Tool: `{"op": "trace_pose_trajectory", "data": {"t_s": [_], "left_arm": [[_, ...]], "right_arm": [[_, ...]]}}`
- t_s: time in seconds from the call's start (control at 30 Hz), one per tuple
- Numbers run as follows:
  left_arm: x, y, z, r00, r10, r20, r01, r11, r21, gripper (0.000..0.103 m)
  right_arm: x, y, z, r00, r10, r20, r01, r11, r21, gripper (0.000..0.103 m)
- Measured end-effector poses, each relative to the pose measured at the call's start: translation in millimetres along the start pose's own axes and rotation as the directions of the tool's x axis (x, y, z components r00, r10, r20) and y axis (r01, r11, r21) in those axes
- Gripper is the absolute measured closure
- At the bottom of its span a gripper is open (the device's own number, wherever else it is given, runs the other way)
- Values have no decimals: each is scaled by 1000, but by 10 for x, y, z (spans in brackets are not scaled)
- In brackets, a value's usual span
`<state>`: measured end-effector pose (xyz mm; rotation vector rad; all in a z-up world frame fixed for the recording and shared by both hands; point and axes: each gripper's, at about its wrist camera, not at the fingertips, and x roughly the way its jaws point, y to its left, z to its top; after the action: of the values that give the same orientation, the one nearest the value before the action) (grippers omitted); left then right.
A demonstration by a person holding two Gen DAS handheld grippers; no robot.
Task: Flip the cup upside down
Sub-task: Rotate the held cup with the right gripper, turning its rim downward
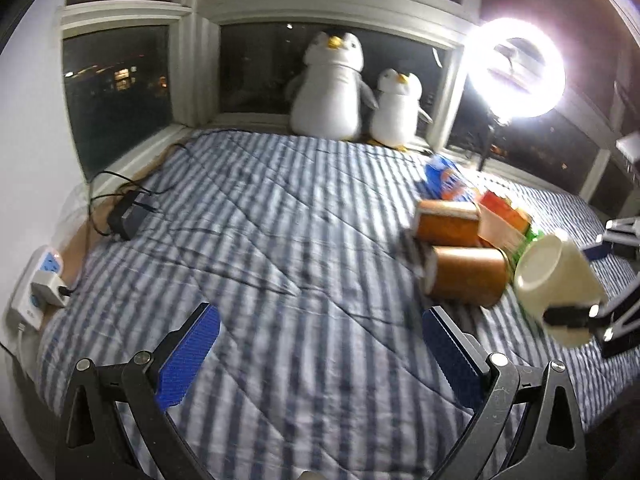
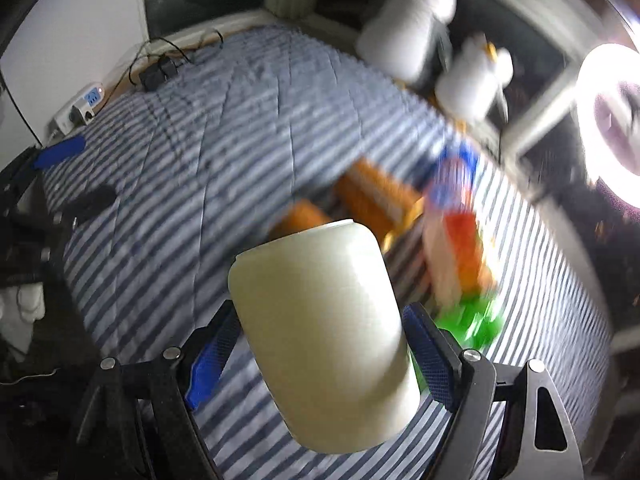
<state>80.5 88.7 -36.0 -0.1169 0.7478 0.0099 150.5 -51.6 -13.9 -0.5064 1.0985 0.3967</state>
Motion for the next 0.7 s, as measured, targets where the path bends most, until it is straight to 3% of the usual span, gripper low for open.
{"op": "trace_pose_trajectory", "data": {"t_s": [0.13,0.33,0.7], "left_arm": [[79,-196,-46,997,-52,-59,53,998,20,1],[203,-386,-62,979,-140,-149,140,990,-6,1],[282,-543,-2,950,-213,-231,196,976,-92,1]], "right_arm": [[164,-65,-319,996,53,-74,-46,995,85,24],[422,-152,-536,989,95,-113,-75,983,167,24],[460,-267,-659,987,159,24,-160,961,224,24]]}}
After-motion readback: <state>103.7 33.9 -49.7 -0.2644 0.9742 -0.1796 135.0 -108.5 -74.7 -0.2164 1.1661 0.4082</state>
